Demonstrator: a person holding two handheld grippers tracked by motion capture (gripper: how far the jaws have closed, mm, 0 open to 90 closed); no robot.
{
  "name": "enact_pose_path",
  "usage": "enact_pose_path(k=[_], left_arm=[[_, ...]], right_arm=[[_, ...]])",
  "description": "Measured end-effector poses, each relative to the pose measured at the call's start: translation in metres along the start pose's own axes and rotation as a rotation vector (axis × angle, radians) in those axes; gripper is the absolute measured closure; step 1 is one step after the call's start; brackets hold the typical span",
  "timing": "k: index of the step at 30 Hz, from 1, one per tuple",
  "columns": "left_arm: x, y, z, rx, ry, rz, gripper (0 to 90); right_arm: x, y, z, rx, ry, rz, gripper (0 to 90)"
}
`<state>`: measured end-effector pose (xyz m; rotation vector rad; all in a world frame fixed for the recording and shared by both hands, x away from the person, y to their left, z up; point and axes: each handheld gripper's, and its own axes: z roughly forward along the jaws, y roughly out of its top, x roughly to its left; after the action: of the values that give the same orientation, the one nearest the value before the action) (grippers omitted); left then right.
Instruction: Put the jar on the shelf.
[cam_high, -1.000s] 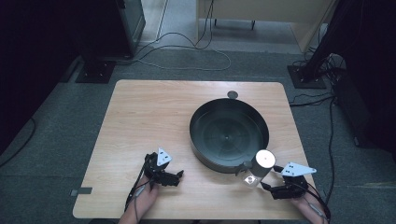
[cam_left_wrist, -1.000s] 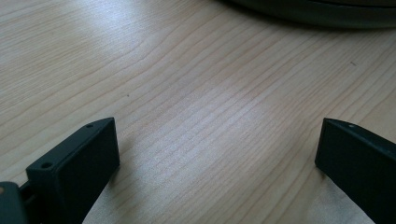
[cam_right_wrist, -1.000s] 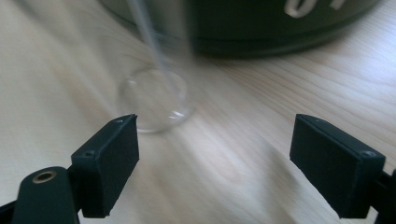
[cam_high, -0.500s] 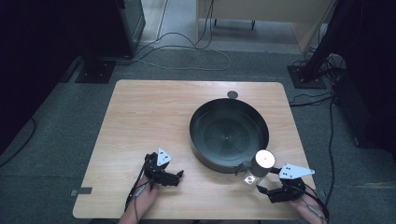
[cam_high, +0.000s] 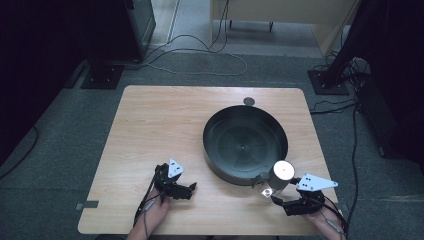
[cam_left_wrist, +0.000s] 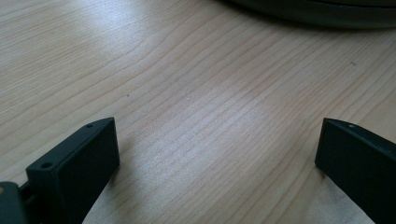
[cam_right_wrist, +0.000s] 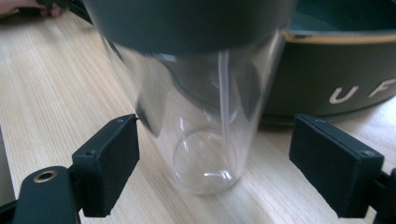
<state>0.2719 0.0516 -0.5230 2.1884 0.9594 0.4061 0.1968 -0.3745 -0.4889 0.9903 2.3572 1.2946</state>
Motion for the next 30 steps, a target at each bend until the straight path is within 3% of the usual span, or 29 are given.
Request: enact_pose_path(k=[19,30], left_arm=[[0.000,0.000,0.000,0.000,0.000,0.000,0.0],[0.000,0.000,0.000,0.000,0.000,0.000,0.0]], right_arm=[[0.007,0.010,0.007,-0.084,-0.019,0.006,16.2],[0.008,0.013,0.009,-0.142,-0.022,0.035,18.9]])
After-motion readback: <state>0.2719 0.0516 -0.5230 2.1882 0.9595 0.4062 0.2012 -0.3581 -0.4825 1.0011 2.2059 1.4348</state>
